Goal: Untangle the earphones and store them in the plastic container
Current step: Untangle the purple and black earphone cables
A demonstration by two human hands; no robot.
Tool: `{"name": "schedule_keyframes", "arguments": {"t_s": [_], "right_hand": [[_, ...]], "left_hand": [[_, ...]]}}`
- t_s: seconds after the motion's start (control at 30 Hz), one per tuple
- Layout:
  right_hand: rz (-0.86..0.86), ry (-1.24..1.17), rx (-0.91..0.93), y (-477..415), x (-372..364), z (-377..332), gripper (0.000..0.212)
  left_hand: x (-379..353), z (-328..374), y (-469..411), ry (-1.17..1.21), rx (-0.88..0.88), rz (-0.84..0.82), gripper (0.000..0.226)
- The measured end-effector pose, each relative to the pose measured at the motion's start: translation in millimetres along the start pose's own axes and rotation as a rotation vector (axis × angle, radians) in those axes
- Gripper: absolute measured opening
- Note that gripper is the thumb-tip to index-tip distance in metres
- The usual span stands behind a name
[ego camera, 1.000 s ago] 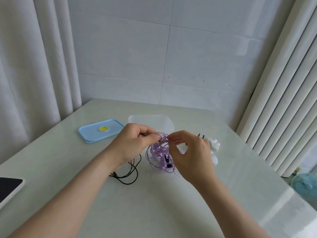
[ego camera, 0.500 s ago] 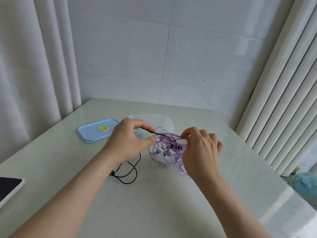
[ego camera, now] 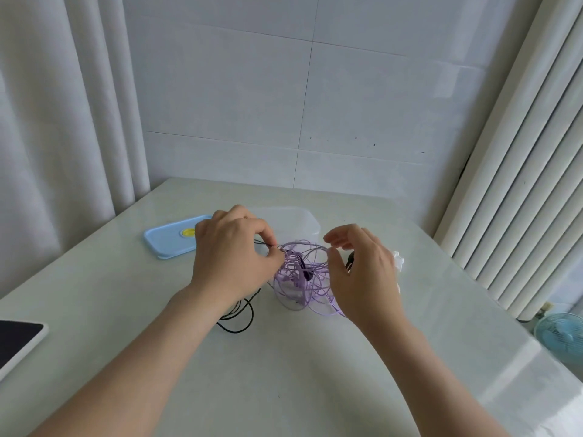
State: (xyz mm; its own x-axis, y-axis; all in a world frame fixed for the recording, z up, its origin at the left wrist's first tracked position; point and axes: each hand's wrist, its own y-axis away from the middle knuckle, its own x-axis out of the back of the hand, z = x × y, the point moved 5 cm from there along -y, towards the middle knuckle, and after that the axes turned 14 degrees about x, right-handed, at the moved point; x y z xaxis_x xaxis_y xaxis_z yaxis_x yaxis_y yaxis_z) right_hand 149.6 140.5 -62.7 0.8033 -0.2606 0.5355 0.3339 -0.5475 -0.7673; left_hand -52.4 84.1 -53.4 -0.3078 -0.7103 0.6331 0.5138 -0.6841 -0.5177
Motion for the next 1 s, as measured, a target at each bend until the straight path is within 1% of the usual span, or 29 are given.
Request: {"name": "schedule_keyframes", "arguments": {"t_s": [0.07, 0.13, 0.17, 0.2, 0.27, 0.3, 0.4, 0.47, 0.53, 0.67, 0.77, 0.9, 1.0], "right_hand": [[-0.024, -0.020, 0.074, 0, -1, -7, 0.029], [-0.079, -0.034, 0.150, 1, -5, -12, 0.033], [-0.118, -0.028, 0.169, 3, -9, -13, 0.031], [-0.157, -0.015, 0.172, 4, -13, -13, 0.028], [-0.232, 0.044, 0.144, 7, -19, -11, 0.022], [-0.266, 0.081, 0.121, 8, -21, -9, 0.022], [-0.329, 0.166, 0.037, 10, -26, -1, 0.038], [-0.320, 0.183, -0.006, 10, -25, 1, 0.036], [-0.298, 0.174, -0.042, 10, -24, 0, 0.029], [-0.292, 0.171, -0.049, 12, -24, -2, 0.028], [-0.291, 0.171, -0.040, 11, -25, -3, 0.018], [-0.181, 0.040, -0.046, 10, -20, -4, 0.010], [-0.134, -0.022, -0.003, 8, -16, -9, 0.010]], "left_hand": [[-3, 0, 0, -0.148, -0.037, 0.007, 0.010], [-7, 1, 1, -0.195, -0.063, -0.049, 0.005], [-9, 1, 2, -0.157, -0.054, -0.102, 0.003], [-11, 1, 3, -0.070, -0.012, -0.175, 0.007], [-18, -2, 3, 0.115, 0.138, -0.342, 0.014], [-23, -5, 4, 0.164, 0.211, -0.418, 0.016], [-31, -9, 7, 0.287, 0.350, -0.580, 0.016], [-34, -10, 9, 0.413, 0.433, -0.627, 0.020], [-35, -9, 10, 0.489, 0.477, -0.643, 0.023], [-33, -5, 7, 0.540, 0.410, -0.616, 0.021], [-32, -5, 5, 0.592, 0.394, -0.587, 0.025], [-28, -5, 4, 0.537, 0.302, -0.443, 0.026], [-24, -1, 4, 0.563, 0.242, -0.356, 0.018]]}}
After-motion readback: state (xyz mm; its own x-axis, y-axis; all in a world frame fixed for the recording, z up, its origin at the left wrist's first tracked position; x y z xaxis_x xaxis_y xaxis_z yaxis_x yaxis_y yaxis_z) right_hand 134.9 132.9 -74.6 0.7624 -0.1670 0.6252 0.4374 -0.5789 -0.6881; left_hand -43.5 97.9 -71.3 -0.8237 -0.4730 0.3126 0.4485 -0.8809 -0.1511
